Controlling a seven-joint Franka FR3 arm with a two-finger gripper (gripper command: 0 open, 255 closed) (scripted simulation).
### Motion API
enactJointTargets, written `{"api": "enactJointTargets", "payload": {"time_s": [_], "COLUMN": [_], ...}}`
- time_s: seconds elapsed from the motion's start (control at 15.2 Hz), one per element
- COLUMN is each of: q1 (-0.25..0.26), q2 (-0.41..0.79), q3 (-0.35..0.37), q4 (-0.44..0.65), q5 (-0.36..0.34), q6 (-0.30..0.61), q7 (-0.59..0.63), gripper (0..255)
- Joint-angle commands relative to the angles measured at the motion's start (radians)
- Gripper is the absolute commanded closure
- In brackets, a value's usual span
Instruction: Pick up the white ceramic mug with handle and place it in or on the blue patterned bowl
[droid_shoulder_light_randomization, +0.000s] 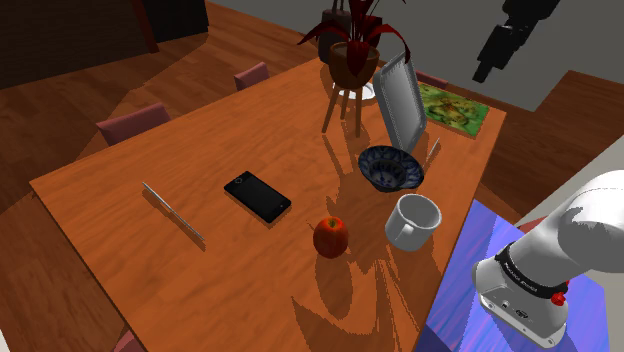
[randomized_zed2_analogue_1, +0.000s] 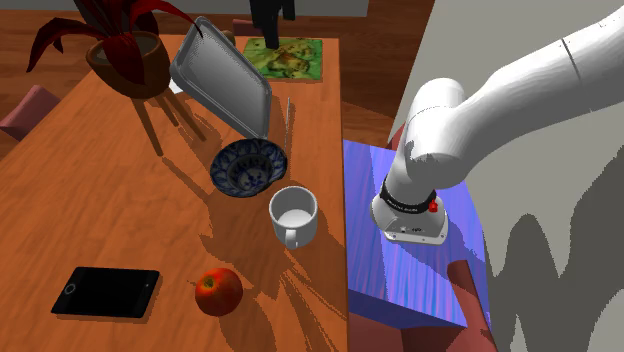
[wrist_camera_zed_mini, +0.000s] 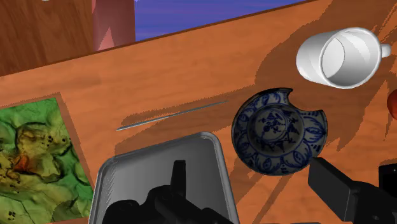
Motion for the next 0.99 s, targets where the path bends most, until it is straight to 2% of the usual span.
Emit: {"api": "enactJointTargets", "payload": {"time_s": [0.0, 0.46, 0.92], "q1": [0.0, 0.041, 0.103], "q2": [0.0, -0.068, -0.096], "q3": [0.0, 0.062, 0.14], "q4": [0.0, -0.225, -0.415], "q5": [0.0, 0.078, 0.18], "q6": [0.0, 0.111, 0.236], "q7": [0.0, 0.078, 0.157], "gripper": [0, 0, 0]}}
